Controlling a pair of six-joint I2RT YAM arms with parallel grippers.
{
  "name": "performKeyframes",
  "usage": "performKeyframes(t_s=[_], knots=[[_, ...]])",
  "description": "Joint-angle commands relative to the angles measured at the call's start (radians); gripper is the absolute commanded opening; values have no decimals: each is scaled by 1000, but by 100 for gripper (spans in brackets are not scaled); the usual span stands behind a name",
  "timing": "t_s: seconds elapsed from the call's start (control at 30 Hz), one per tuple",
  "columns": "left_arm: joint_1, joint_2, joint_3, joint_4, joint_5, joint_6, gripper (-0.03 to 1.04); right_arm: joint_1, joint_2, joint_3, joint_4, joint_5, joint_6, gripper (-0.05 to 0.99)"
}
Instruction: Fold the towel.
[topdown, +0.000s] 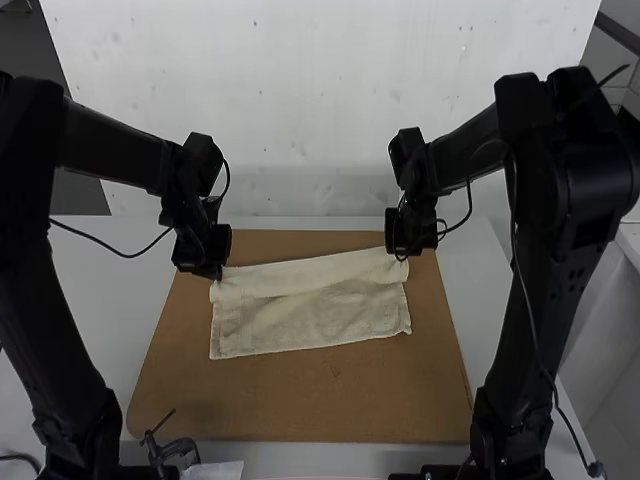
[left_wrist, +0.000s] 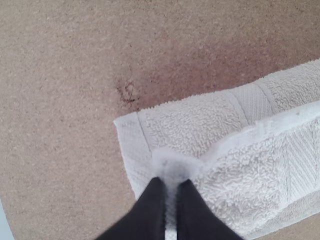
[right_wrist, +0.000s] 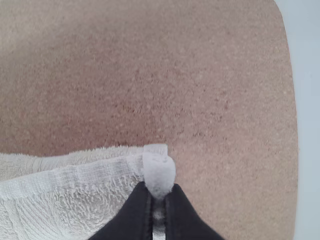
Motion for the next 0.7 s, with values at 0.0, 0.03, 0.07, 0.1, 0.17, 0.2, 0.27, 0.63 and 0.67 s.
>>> performKeyframes(t_s=[0.0,0.03,0.07,0.1,0.17,0.2,0.27,0.63,0.67], knots=[[12,-84,-59,6,-11,-11,2,29,-107,-84,20,1,-31,2],[18,-106,-73,6,-11,-9,2,32,-129,-107,23,1,-34,2],[23,-132,-90,6,-11,-9,2,32,-152,-135,29,-1,-42,2],[26,-156,-102,6,-11,-9,2,40,-173,-158,32,-1,-46,2],[26,-190,-124,6,-11,-11,2,54,-215,-204,41,-1,-56,2],[23,-205,-133,5,-11,-11,2,55,-228,-219,43,-1,-57,2],[4,-234,-154,0,-8,-18,2,58,-261,-245,43,-1,-59,2],[-89,-340,-274,-21,-6,-61,2,75,-391,-349,7,-1,-85,2],[-89,-340,-277,-21,-9,-61,2,77,-391,-352,10,1,-85,2]])
